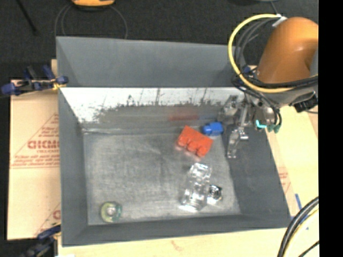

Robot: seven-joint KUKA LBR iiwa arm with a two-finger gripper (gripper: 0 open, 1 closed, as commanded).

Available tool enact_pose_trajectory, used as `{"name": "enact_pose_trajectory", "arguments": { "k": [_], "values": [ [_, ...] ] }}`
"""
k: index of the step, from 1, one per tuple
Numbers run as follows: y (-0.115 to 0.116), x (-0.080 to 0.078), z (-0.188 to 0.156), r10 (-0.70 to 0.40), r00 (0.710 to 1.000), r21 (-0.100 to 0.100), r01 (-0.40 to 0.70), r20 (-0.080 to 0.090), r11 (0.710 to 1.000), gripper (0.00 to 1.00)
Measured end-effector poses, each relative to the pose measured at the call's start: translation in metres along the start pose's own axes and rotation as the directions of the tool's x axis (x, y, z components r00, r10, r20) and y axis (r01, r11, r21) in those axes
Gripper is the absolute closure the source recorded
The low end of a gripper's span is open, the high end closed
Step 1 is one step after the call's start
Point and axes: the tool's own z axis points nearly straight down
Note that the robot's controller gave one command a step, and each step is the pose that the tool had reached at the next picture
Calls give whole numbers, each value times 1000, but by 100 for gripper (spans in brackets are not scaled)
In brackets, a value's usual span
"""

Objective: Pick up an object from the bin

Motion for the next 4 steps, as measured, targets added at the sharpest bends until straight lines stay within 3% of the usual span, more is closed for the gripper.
{"name": "enact_pose_trajectory", "arguments": {
  "k": [1, 2, 3, 4],
  "values": [
    [36, -21, 91, 45, 999, -4, -45, 0, 999, 0],
    [39, -48, 135, -101, 995, 1, 101, 19, 995, 0],
    [33, -38, 149, -383, 923, 14, 383, 31, 924, 0],
    [13, -56, 153, -559, 828, 24, 558, 35, 829, 0]
  ]
}}
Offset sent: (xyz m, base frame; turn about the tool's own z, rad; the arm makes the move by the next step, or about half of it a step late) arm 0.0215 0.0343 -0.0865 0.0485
